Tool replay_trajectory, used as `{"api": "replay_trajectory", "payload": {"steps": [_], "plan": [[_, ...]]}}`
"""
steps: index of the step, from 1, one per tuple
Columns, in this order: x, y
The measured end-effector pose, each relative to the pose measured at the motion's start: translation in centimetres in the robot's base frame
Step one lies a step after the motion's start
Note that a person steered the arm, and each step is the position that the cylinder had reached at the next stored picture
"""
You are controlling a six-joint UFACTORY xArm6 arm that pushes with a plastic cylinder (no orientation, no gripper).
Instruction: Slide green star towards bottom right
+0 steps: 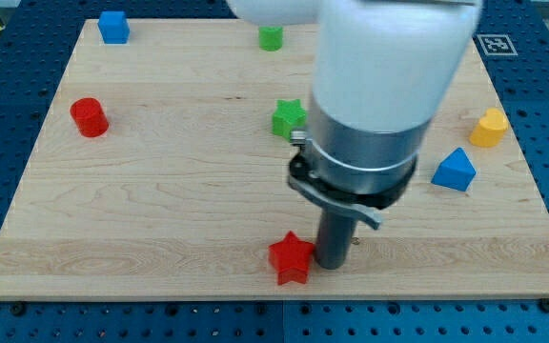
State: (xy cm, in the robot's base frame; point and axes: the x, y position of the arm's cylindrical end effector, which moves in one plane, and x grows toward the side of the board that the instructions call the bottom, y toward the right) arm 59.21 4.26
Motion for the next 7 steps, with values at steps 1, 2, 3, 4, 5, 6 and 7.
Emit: {"api": "replay_trajectory", "payload": {"steps": [1,2,3,4,5,6,7], "plan": [[0.0,-0.5],[0.0,-0.5],[-2.0,-0.4],[-7.2,-3.1],[-14.0,-9.0],[-21.1,-10.7],[-24.2,-7.4]]}}
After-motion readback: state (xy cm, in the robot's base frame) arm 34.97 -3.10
